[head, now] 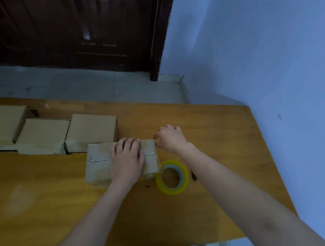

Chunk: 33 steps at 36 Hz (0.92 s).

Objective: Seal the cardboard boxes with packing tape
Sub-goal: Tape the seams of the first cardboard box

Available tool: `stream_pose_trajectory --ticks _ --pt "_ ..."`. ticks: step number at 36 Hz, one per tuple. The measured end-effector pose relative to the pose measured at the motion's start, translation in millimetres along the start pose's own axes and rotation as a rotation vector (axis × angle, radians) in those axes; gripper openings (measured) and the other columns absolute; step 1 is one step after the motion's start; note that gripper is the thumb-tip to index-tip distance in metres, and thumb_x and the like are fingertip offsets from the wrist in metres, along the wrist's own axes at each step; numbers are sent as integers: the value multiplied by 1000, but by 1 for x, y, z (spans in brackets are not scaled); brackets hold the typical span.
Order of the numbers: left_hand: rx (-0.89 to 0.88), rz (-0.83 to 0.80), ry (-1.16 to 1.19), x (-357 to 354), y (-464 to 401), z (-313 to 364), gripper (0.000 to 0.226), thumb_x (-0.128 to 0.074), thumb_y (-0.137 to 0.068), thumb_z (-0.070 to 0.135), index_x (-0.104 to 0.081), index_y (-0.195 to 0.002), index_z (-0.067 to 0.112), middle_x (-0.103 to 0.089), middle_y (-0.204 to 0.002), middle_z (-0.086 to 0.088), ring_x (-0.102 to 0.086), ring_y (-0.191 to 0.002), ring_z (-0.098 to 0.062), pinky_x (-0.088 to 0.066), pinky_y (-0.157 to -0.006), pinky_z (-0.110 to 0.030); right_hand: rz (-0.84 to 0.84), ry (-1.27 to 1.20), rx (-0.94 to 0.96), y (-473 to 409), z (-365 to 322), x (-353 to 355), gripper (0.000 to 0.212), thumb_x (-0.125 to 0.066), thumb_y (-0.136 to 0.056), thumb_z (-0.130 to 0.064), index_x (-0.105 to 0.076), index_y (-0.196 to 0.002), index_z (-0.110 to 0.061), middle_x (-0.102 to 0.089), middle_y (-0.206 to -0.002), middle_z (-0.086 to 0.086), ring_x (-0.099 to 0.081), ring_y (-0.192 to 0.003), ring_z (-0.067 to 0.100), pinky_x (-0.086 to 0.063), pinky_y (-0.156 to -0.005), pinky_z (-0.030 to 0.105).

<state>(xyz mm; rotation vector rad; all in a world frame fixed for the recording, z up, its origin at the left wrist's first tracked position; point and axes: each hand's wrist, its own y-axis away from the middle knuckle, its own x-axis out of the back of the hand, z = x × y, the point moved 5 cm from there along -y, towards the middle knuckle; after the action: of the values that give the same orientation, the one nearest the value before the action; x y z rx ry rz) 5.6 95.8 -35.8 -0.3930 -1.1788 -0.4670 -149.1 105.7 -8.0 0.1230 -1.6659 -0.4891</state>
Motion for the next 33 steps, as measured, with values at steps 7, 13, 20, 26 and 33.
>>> stream_pose_trajectory --ticks 7,13,20,26,33 --pt "-9 20 -17 2 0 1 48 -32 -89 37 -64 -115 12 -63 -118 -7 -52 -114 -32 -25 -100 -42 -107 146 103 -10 -11 11 20 -49 -92 -20 -67 -102 -17 -66 -101 6 -58 -100 28 -37 -85 38" --pt "0 22 -20 0 0 2 49 -30 -90 38 -63 -116 13 -62 -120 -6 -49 -117 -31 -25 -102 -42 -131 7 9 -6 -12 9 21 -49 -92 -17 -67 -98 -8 -65 -96 10 -60 -86 29 -40 -62 31" --pt "5 43 -27 1 -1 4 47 -31 -90 36 -64 -112 11 -63 -116 -7 -51 -113 -33 -28 -100 -43 -271 -533 -215 16 -7 -15 21 -49 -95 -13 -61 -81 -1 -60 -77 9 -54 -73 24 -43 -59 30" --pt "-1 60 -1 2 0 5 41 -36 -92 33 -63 -114 11 -61 -117 -6 -49 -115 -32 -32 -102 -46 -405 -795 -258 51 -8 -21 46 -40 -93 0 -44 -138 -5 -46 -141 11 -42 -130 28 -36 -107 40" --pt "5 75 28 0 0 2 37 -40 -93 31 -62 -114 11 -61 -118 -7 -48 -117 -32 -30 -103 -46 -57 -460 -267 79 1 -39 54 -37 -90 -7 -44 -139 -30 -37 -147 -4 -19 -141 25 2 -115 55"
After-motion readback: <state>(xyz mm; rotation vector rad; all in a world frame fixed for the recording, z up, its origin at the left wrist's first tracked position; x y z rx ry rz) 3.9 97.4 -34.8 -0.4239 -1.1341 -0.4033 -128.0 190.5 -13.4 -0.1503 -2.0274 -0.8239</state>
